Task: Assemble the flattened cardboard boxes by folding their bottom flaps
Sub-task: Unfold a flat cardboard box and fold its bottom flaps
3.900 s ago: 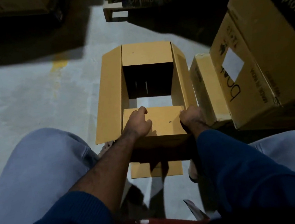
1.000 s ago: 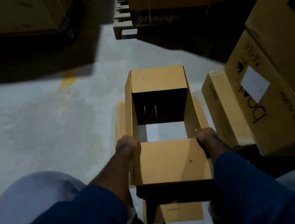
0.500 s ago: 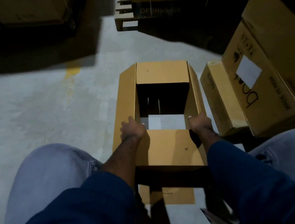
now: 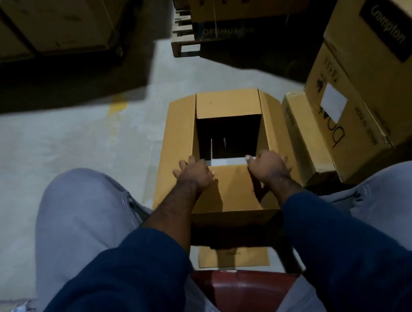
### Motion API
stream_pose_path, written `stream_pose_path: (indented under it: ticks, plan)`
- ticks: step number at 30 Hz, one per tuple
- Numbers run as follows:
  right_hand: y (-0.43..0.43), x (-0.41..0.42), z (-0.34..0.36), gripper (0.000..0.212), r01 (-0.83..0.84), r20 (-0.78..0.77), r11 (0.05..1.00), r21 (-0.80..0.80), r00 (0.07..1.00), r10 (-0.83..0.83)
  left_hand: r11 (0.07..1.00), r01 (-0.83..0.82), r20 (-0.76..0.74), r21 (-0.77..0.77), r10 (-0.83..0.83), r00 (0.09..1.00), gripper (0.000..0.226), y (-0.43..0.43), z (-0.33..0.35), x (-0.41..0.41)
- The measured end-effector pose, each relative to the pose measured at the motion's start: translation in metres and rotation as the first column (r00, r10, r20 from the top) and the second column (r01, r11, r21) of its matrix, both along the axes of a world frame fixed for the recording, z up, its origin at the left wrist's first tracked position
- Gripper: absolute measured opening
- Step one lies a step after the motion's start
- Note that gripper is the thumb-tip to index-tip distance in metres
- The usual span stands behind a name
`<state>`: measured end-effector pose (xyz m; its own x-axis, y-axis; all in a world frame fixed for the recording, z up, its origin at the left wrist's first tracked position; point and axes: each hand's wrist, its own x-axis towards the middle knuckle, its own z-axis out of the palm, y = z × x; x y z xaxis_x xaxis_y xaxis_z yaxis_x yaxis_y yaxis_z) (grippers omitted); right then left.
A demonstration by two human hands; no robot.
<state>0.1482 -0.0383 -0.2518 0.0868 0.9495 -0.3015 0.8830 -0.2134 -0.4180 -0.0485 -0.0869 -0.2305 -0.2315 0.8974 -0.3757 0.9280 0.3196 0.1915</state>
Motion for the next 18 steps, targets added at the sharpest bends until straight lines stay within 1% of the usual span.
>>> stream_pose_path:
  ticks: [1, 2, 3, 4, 5, 6, 7, 8, 9, 10, 11, 12, 13, 14, 15, 16, 18]
  plan:
    - [0.009, 0.001, 0.012, 0.048, 0.028, 0.023, 0.999, 0.018, 0.999, -0.028, 0.999, -0.024, 0.004, 0.037, 0.023, 1.000, 0.040, 0.002, 0.001, -0.003]
    - [0.017, 0.002, 0.025, 0.049, 0.031, 0.017, 0.999, -0.035, 0.999, -0.031, 0.997, -0.061, 0.018, 0.051, 0.060, 0.998, 0.044, 0.003, 0.005, -0.006]
    - [0.023, 0.003, 0.039, 0.046, 0.012, -0.017, 0.985, -0.172, 1.000, -0.015, 0.994, -0.108, 0.052, 0.025, 0.106, 0.993, 0.050, 0.005, 0.010, -0.012]
    - [0.025, 0.004, 0.050, 0.039, -0.038, -0.062, 0.932, -0.361, 0.998, 0.017, 0.987, -0.152, 0.116, -0.055, 0.157, 0.981, 0.055, 0.006, 0.014, -0.018]
    - [0.024, 0.005, 0.057, 0.030, -0.115, -0.092, 0.841, -0.528, 0.993, 0.078, 0.971, -0.160, 0.196, -0.176, 0.194, 0.961, 0.053, 0.006, 0.018, -0.023]
    - [0.020, 0.005, 0.060, 0.021, -0.188, -0.113, 0.751, -0.633, 0.982, 0.150, 0.940, -0.129, 0.253, -0.315, 0.214, 0.944, 0.046, 0.004, 0.021, -0.027]
    - [0.015, 0.004, 0.055, 0.017, -0.240, -0.123, 0.678, -0.694, 0.968, 0.217, 0.896, -0.073, 0.271, -0.437, 0.209, 0.940, 0.037, 0.000, 0.023, -0.029]
    - [0.010, 0.001, 0.044, 0.021, -0.278, -0.129, 0.620, -0.734, 0.953, 0.275, 0.851, -0.010, 0.267, -0.525, 0.176, 0.948, 0.034, -0.005, 0.022, -0.030]
    - [0.003, -0.003, 0.030, 0.029, -0.292, -0.126, 0.562, -0.773, 0.940, 0.316, 0.812, 0.058, 0.262, -0.580, 0.118, 0.958, 0.039, -0.010, 0.014, -0.029]
    - [-0.005, -0.007, 0.015, 0.035, -0.293, -0.119, 0.523, -0.801, 0.933, 0.340, 0.789, 0.111, 0.252, -0.605, 0.058, 0.966, 0.049, -0.016, 0.004, -0.027]
    - [-0.011, -0.012, -0.001, 0.039, -0.285, -0.093, 0.523, -0.803, 0.927, 0.363, 0.791, 0.145, 0.230, -0.595, -0.005, 0.973, 0.061, -0.022, -0.007, -0.023]
    - [-0.015, -0.017, -0.019, 0.040, -0.286, -0.056, 0.560, -0.778, 0.919, 0.391, 0.815, 0.149, 0.202, -0.559, -0.041, 0.978, 0.072, -0.028, -0.019, -0.020]
    - [-0.020, -0.021, -0.034, 0.043, -0.300, 0.000, 0.609, -0.734, 0.897, 0.442, 0.841, 0.131, 0.162, -0.525, -0.053, 0.985, 0.076, -0.032, -0.028, -0.016]
    - [-0.027, -0.024, -0.044, 0.046, -0.322, 0.066, 0.651, -0.688, 0.865, 0.497, 0.864, 0.131, 0.123, -0.487, -0.081, 0.989, 0.075, -0.035, -0.037, -0.012]
    - [-0.033, -0.027, -0.047, 0.047, -0.352, 0.110, 0.689, -0.634, 0.841, 0.530, 0.882, 0.151, 0.078, -0.446, -0.130, 0.988, 0.069, -0.038, -0.043, -0.008]
    - [-0.037, -0.029, -0.049, 0.045, -0.383, 0.116, 0.718, -0.581, 0.835, 0.538, 0.894, 0.174, 0.036, -0.413, -0.175, 0.984, 0.059, -0.039, -0.048, -0.005]
    - [-0.042, -0.030, -0.047, 0.036, -0.419, 0.093, 0.756, -0.504, 0.843, 0.529, 0.906, 0.248, -0.001, -0.342, -0.264, 0.965, 0.038, -0.039, -0.059, -0.001]
